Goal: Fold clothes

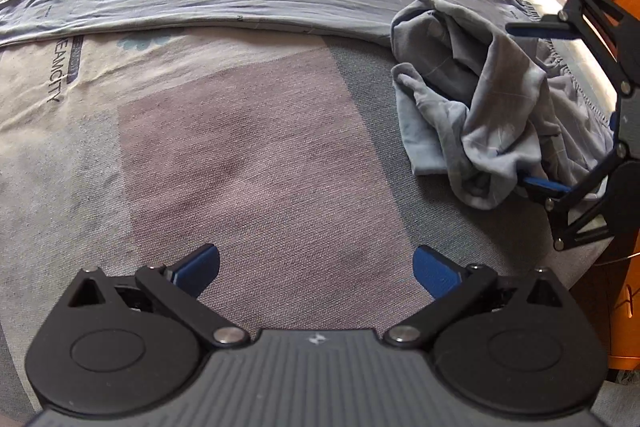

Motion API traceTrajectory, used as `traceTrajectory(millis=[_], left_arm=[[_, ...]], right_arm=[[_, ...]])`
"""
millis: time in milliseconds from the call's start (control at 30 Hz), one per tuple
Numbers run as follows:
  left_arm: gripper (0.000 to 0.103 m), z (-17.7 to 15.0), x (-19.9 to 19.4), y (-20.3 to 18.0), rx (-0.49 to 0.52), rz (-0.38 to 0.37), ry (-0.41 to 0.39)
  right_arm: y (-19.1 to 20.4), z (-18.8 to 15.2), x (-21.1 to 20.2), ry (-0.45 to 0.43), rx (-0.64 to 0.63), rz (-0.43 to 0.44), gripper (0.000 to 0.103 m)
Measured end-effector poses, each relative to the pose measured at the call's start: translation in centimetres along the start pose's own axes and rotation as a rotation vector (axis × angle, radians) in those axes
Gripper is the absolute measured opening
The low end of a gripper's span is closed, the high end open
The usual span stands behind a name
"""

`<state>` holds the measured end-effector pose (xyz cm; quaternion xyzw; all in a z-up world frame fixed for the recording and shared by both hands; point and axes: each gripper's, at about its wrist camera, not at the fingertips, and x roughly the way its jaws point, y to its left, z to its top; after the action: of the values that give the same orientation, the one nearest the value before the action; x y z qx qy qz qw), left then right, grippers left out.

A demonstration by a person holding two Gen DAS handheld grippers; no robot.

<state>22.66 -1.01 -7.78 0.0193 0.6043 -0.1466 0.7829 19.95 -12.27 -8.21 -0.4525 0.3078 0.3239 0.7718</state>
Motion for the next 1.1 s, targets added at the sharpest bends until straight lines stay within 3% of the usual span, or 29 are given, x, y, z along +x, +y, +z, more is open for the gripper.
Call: traceTrajectory(millis=[167,367,433,567,700,833,900,1033,1100], left_arm=[[0.102,0.3,-0.2,-0.3,0.013,-0.007,-0.006],[0.102,1.4,-0.4,-0.8,0.013,-0.047,-0.028],[0.102,2.0,-0.3,-0.7,-0.014,-0.114,-0.042],[0.102,3.4,0.9,-0.4,-0.157,-0.324,-0.058],[0.102,4.8,3.3,-1.5,-0.229,-0.418,-0.057],[0.102,4.9,4.4,-2.8,-0.201,-0.405,-0.028],[0.102,4.6,4.4,-3.4,-0.129,-0.354,-0.015],[0.102,3.8,3.7,-4.3,0.045,-0.256,-0.004],[0.102,3.5,3.6,-4.2,0.082,-0.236,0.006]], right_arm=[[-6.2,-0.7,2.6,0.073,0.174,-0.086,0.103],[-10.1,-3.9,3.9,0.093,0.378,-0.036,0.103],[-10.9,-4.8,3.8,0.108,0.453,-0.041,0.103],[-11.8,-6.2,3.5,0.126,0.582,-0.039,0.103],[-12.1,-6.8,3.4,0.142,0.693,-0.02,0.103],[-12.4,-7.2,1.9,0.15,0.78,-0.008,0.103],[-11.9,-7.1,0.9,0.138,0.776,-0.015,0.103],[-9.5,-6.1,-1.6,0.109,0.614,-0.04,0.103],[-7.7,-5.4,-2.8,0.083,0.491,-0.026,0.103]])
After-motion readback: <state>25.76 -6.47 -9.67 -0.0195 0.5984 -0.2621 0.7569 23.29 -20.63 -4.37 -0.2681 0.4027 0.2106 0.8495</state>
